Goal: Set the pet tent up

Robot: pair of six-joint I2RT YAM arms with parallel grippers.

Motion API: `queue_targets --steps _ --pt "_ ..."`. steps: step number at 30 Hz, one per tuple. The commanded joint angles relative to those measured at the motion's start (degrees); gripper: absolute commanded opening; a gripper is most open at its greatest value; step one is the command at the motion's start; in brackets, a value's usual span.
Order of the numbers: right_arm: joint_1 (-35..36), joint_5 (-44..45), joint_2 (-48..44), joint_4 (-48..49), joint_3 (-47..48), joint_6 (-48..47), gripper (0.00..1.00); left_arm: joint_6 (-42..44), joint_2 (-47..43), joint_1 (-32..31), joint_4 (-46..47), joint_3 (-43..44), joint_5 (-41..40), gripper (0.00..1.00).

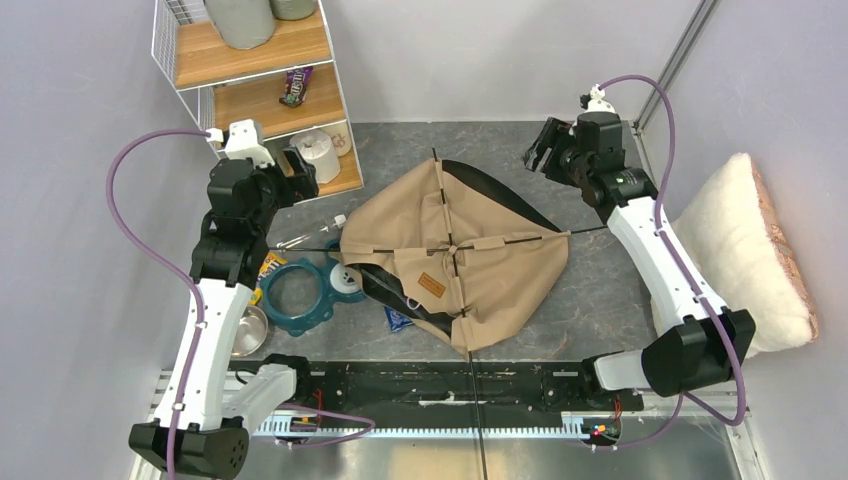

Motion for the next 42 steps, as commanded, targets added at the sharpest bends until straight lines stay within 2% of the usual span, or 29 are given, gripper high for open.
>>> queue_targets --steps 1,6,13,17,19,21,23,34,38,42 --pt "0.99 -0.54 0.62 3.83 2.95 -0.22 0.77 -1.60 -2.02 -0.09 3.86 0.19 -0.76 0.97" --pt "3.43 -3.30 1.98 6.26 3.13 -2.07 0.79 -4.01 -3.59 -0.08 5.28 -2.38 -0.57 0.97" --pt "10.37 -4.19 7.04 9.99 5.23 -3.74 0.79 -4.39 -4.35 -0.11 5.22 -4.29 5.12 0.96" --pt "15.49 -4.00 12.36 13.31 7.20 -5.18 0.69 -5.14 -4.51 -0.04 5.47 -5.13 9.10 0.96" --pt "17.72 -1.90 15.36 15.11 8.37 -5.98 0.62 -5.71 -4.15 -0.08 5.48 -5.54 10.49 0.95" --pt "19.61 0.48 18.58 15.51 10.38 -7.03 0.51 -6.12 -3.71 -0.10 5.31 -5.69 11.49 0.94" --pt "20.47 2.28 22.20 15.59 12.46 -7.72 0.45 -6.44 -3.26 -0.10 5.14 -5.71 12.35 0.94" --pt "20.95 7.64 34.98 13.69 18.81 -9.24 0.43 -8.32 -1.35 -0.09 4.96 -6.67 15.58 0.91" --pt "21.03 8.59 38.59 12.76 20.64 -9.90 0.39 -8.25 -0.24 -0.09 4.95 -6.67 16.01 0.90" --pt "21.04 9.49 40.82 11.62 21.92 -10.47 0.32 -8.10 1.14 -0.15 5.17 -6.33 16.10 0.90"
